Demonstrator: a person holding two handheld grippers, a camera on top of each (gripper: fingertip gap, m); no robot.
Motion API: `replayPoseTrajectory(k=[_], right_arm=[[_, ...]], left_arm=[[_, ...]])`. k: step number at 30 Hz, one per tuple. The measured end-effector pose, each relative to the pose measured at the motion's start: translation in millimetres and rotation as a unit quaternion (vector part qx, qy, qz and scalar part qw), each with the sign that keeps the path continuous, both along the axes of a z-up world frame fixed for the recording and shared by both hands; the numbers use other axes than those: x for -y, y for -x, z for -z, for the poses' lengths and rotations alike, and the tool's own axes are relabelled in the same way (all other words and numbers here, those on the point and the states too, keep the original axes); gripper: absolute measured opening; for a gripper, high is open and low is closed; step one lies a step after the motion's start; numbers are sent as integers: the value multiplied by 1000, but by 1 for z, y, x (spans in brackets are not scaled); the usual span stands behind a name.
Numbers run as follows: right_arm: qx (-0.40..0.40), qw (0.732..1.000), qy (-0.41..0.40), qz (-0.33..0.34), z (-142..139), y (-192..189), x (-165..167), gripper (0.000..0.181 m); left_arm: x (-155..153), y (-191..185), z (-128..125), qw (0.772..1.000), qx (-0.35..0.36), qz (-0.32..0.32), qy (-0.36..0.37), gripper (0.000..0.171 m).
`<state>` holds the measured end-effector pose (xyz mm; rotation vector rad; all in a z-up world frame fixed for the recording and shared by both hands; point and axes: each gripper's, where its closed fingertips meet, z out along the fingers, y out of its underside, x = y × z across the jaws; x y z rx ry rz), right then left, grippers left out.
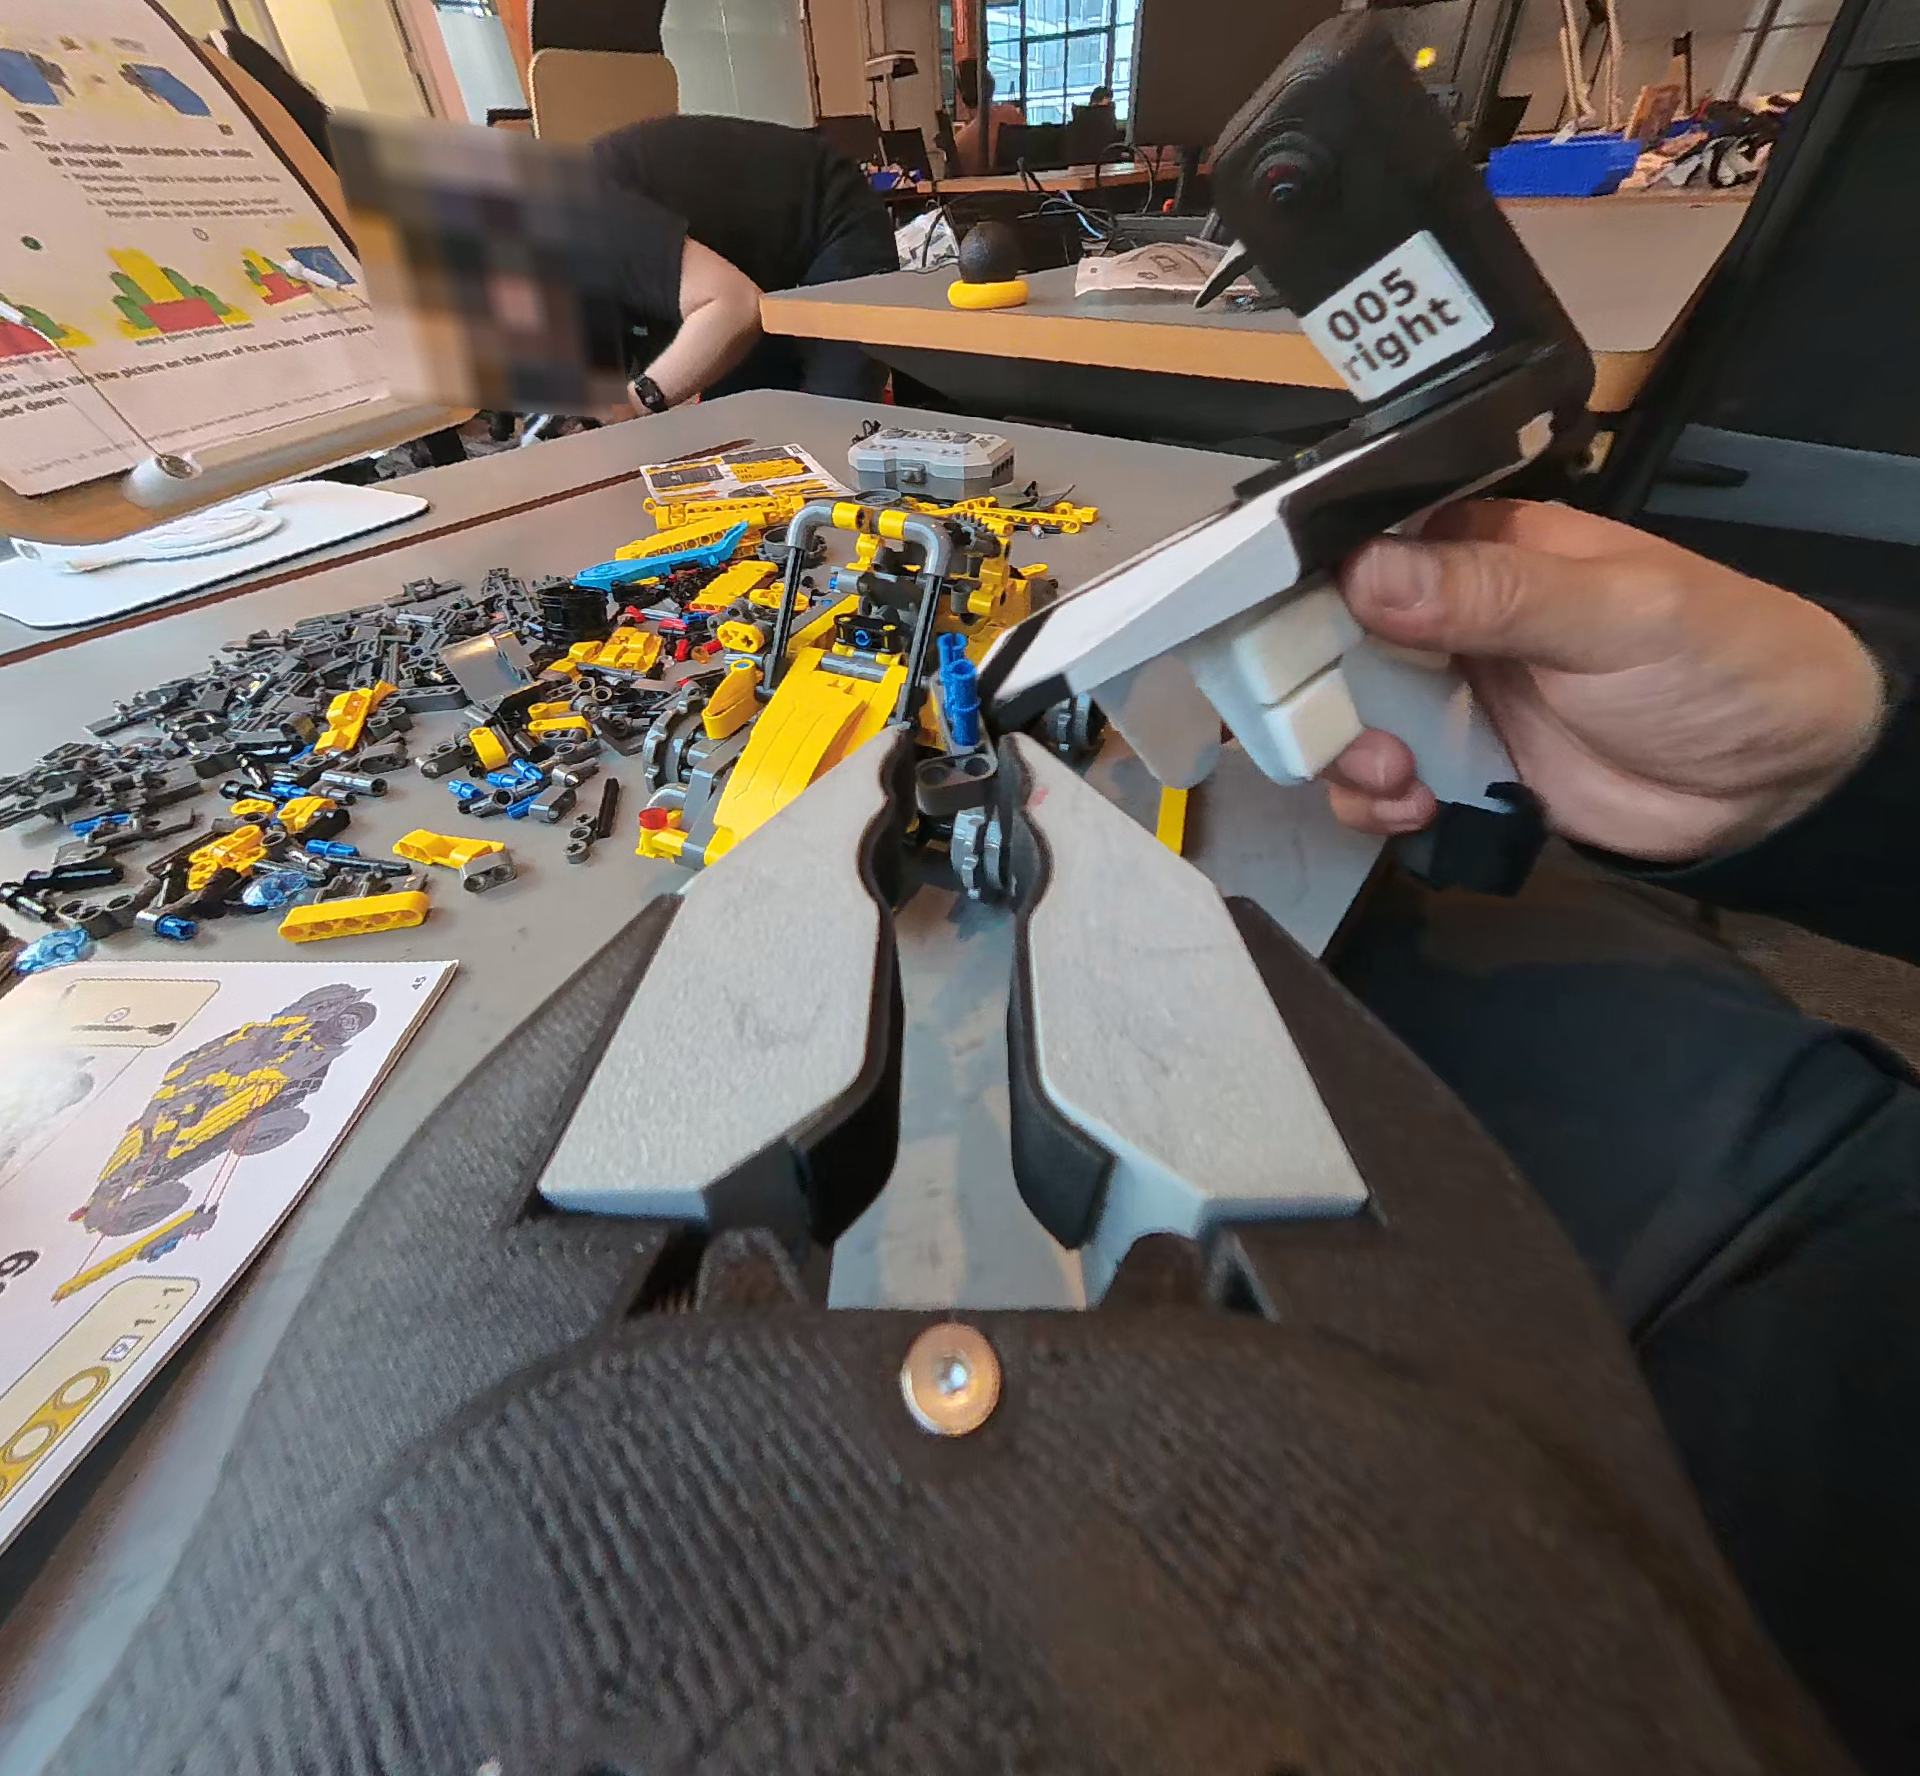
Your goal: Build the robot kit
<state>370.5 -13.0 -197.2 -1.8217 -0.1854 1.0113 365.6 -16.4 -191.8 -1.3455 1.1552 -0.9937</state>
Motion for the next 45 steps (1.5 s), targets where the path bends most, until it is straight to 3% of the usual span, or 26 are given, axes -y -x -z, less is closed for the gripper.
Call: replayPoseTrajectory(k=[12,26,39,45], right_arm=[[-27,999,12,-36,-1,13,0,15],[-30,999,25,-38,6,13,0,10],[-1,999,33,-28,15,9,-1,9],[21,999,40,-29,21,5,2,9]], left_arm=[[0,-1,6,1000,-10,0,6,12],[1,-3,12,1000,-26,1,-2,8],[2,-7,24,997,-60,25,37,8],[14,-9,30,993,-82,74,48,29]])
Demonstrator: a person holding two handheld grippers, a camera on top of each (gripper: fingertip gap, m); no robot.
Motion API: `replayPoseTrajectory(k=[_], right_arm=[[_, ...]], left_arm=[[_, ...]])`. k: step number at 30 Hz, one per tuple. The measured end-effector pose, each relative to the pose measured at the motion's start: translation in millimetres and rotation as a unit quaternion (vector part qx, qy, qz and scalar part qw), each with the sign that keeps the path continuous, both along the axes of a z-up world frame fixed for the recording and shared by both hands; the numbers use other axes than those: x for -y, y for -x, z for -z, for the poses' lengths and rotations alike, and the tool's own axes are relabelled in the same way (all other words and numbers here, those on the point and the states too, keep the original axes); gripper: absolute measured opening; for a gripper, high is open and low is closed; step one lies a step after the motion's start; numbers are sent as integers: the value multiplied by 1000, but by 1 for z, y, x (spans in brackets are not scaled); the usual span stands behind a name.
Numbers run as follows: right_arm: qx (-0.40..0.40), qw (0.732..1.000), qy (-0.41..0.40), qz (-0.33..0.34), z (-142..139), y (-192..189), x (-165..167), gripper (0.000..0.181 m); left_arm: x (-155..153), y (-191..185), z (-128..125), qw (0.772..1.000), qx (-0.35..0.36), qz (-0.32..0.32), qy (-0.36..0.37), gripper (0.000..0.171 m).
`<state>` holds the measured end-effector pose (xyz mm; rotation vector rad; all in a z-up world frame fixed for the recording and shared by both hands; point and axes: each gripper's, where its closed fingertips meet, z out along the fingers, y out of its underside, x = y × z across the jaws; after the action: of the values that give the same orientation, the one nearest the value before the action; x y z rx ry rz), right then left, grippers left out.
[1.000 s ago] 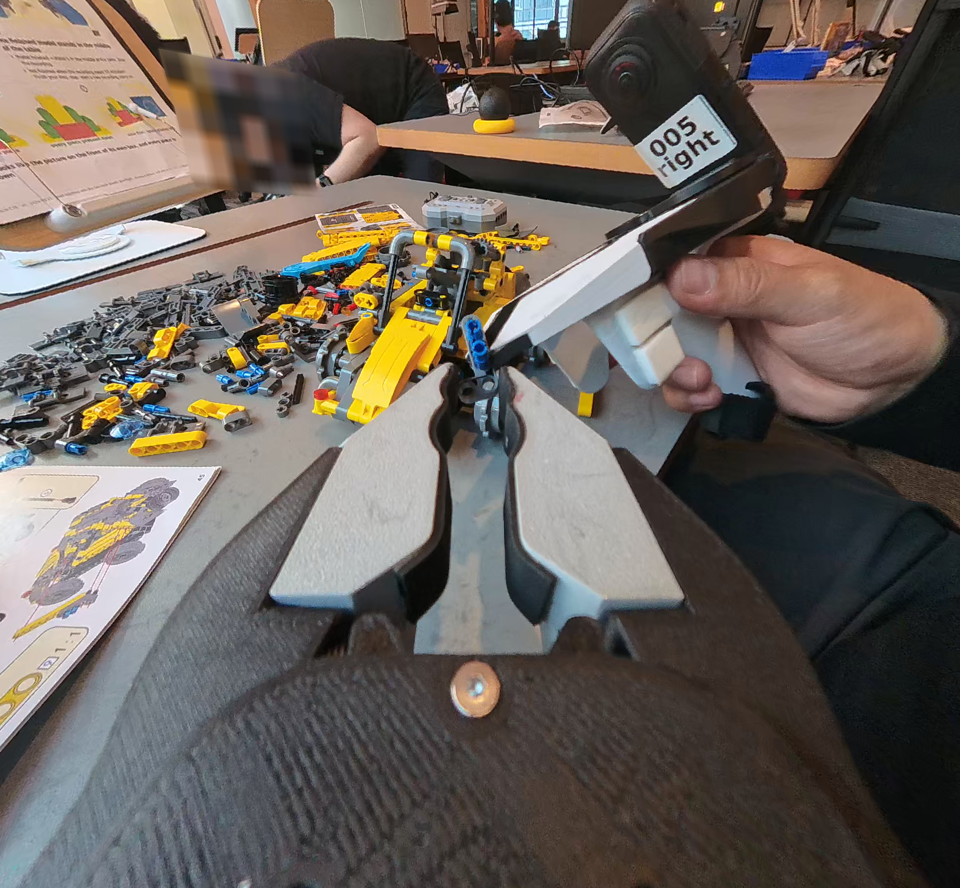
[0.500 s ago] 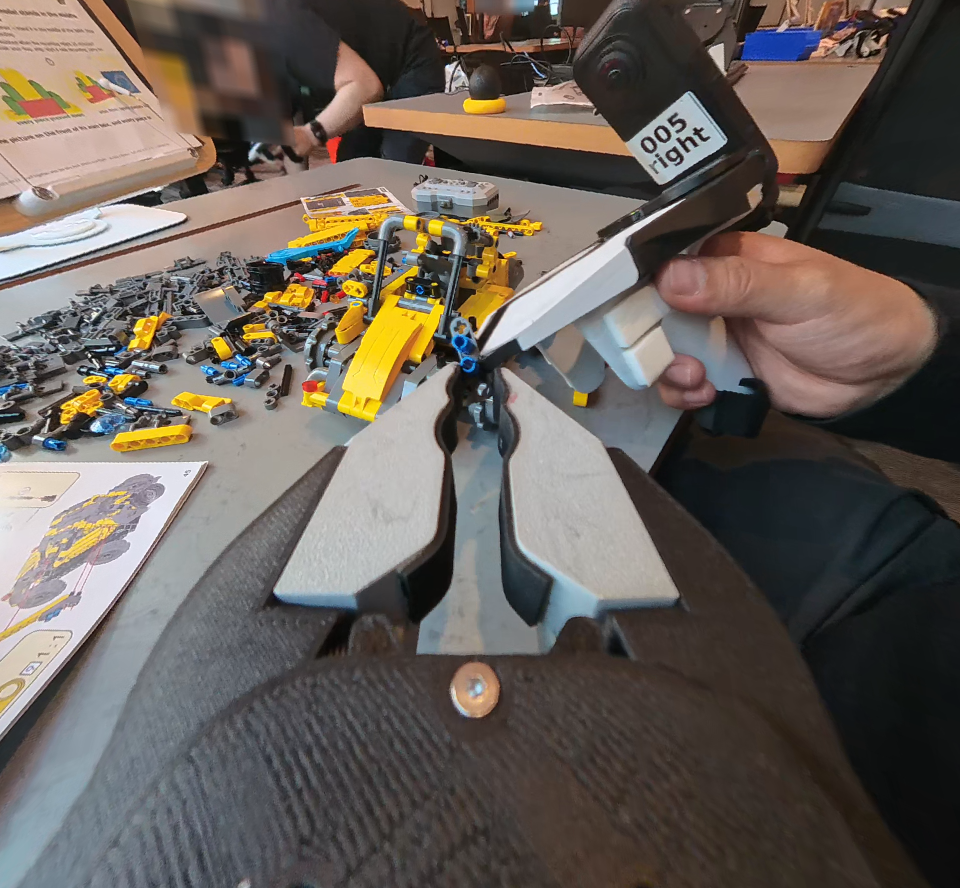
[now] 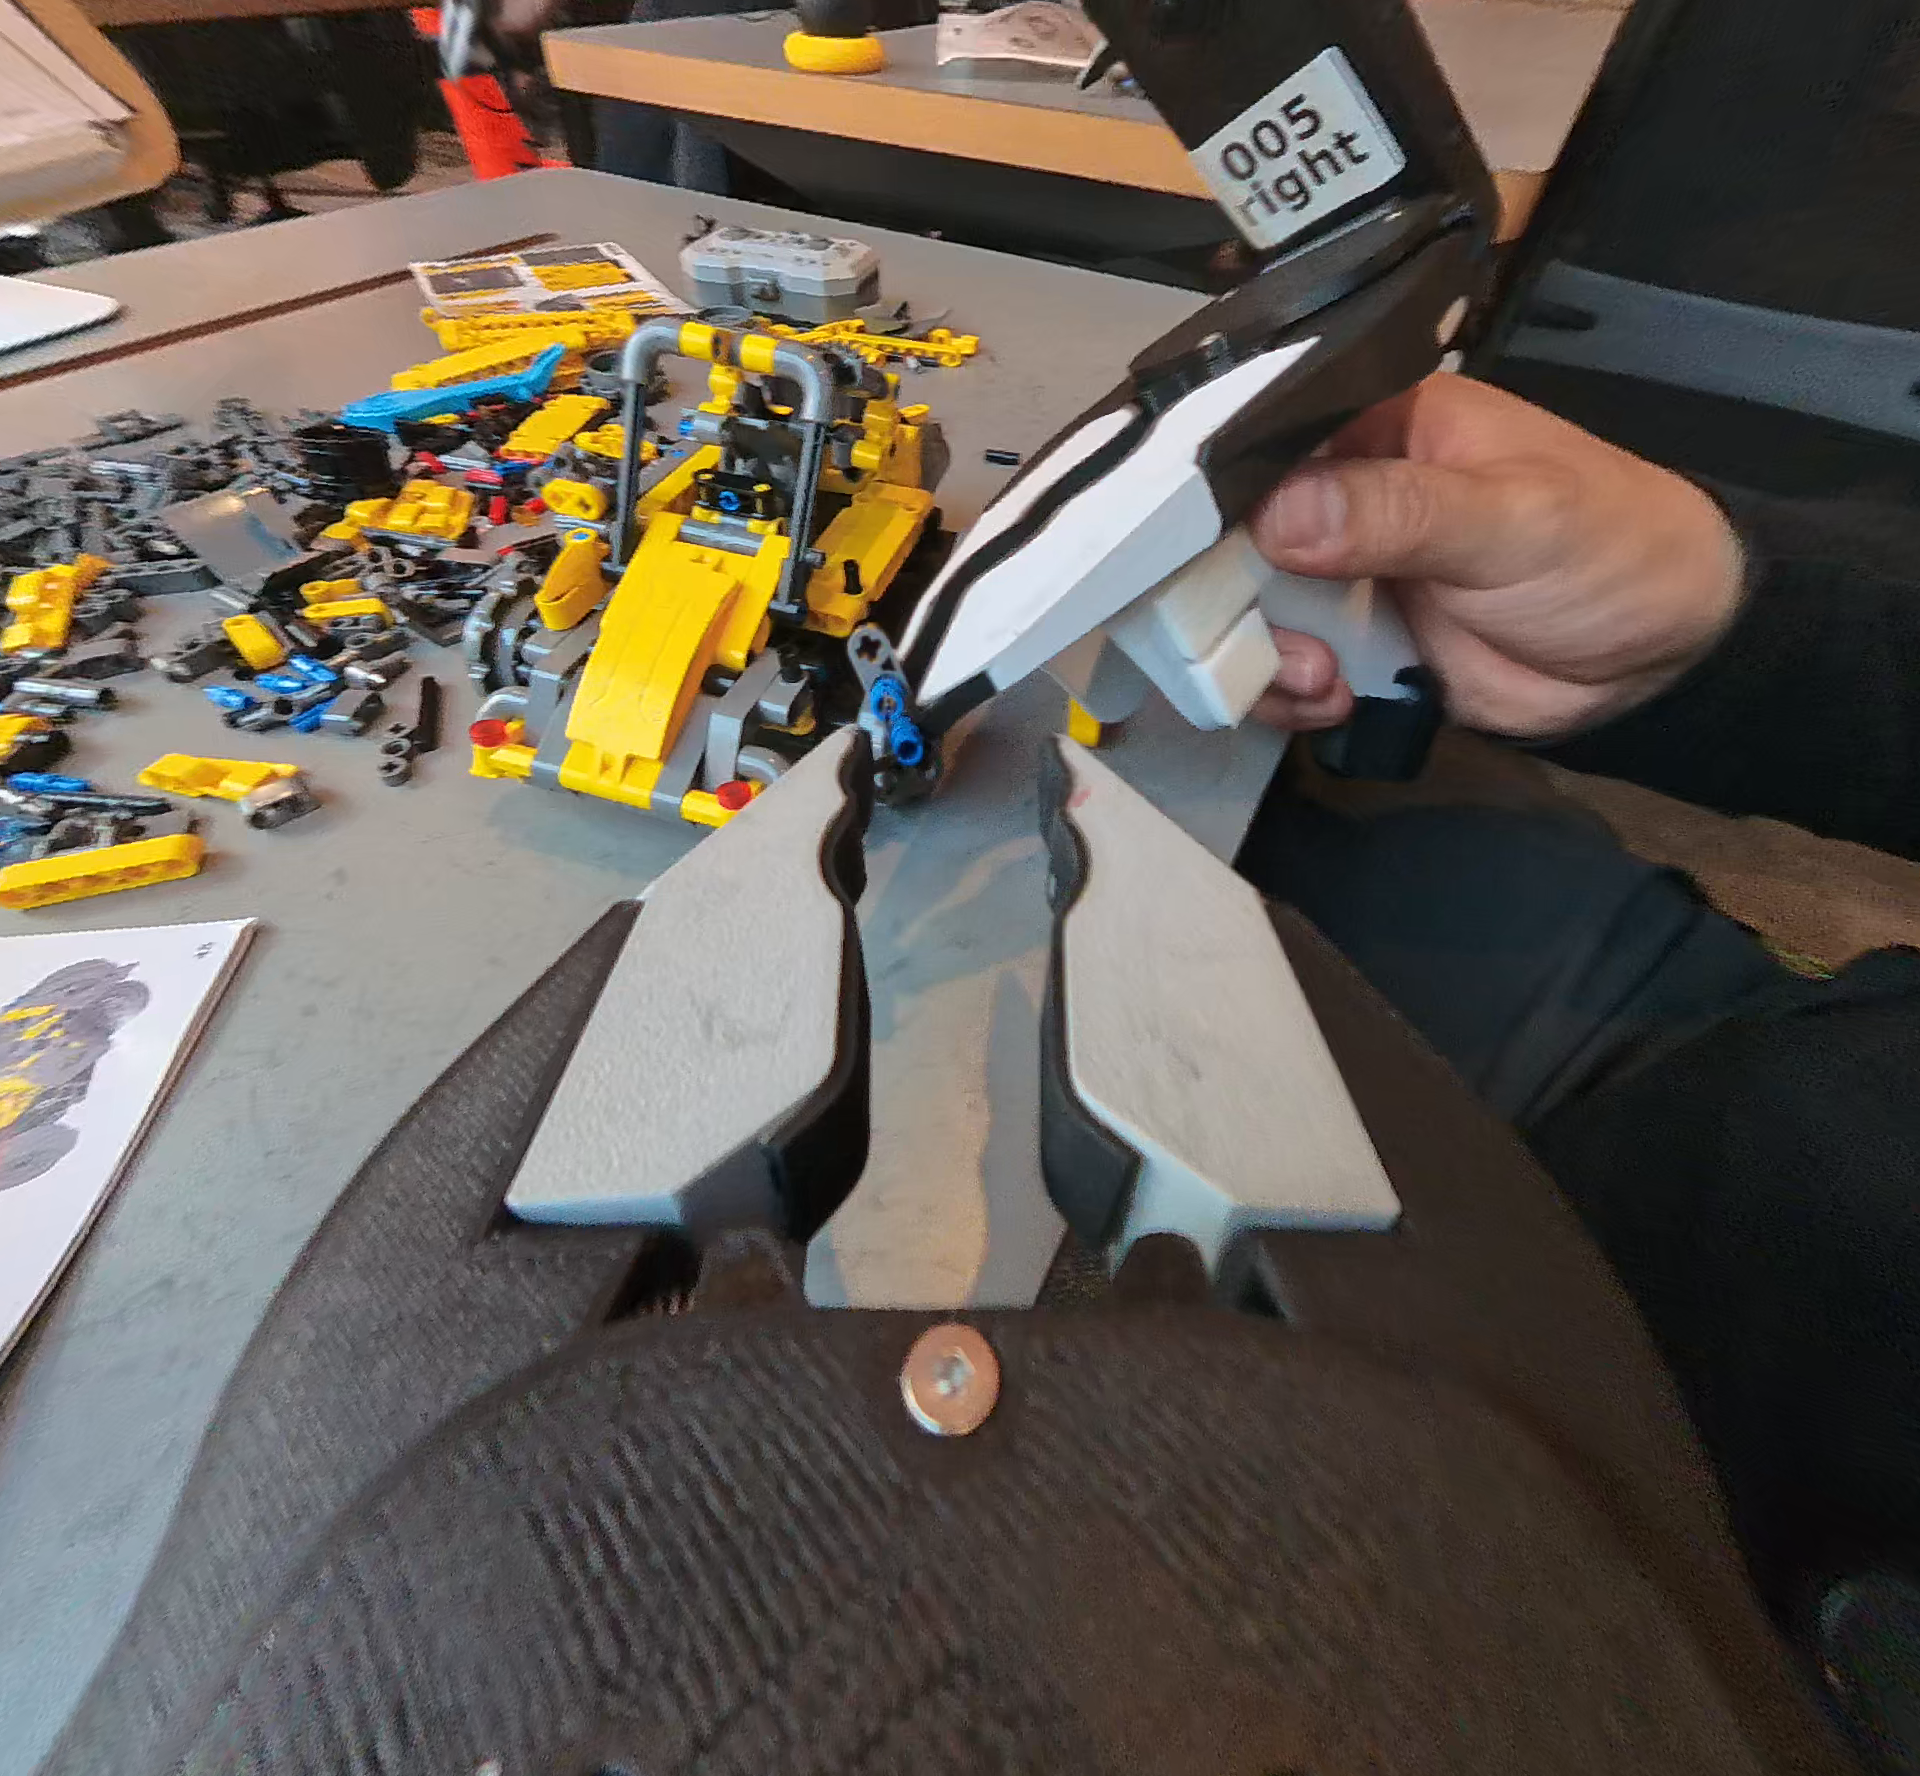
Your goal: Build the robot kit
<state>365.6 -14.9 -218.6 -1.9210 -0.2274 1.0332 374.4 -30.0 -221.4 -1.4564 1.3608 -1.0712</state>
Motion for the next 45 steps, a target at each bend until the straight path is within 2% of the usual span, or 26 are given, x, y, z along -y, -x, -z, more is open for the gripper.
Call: replayPoseTrajectory(k=[5,9,15,18,24,29,32,37,45], right_arm=[[55,998,-2,6,5,-9,5,9],[123,992,-5,2,17,-12,10,9],[277,960,-32,-8,33,-10,15,8],[232,972,-20,-18,31,-3,16,8],[69,997,27,-25,21,-4,17,8],[-40,997,55,-39,12,-4,20,8],[-89,992,68,-59,6,1,24,8],[-115,987,73,-80,4,8,26,9],[-127,984,88,-87,6,10,28,8]], left_arm=[[-3,6,2,995,-20,45,87,36],[1,7,-1,980,-25,100,172,37],[3,4,9,966,-64,120,219,33],[0,7,11,969,-73,117,205,32],[9,18,24,964,-125,152,181,34],[17,19,25,966,-132,170,144,34],[20,18,22,973,-123,172,92,34],[12,16,21,983,-112,143,-26,27],[14,14,21,971,-106,119,-177,11]])
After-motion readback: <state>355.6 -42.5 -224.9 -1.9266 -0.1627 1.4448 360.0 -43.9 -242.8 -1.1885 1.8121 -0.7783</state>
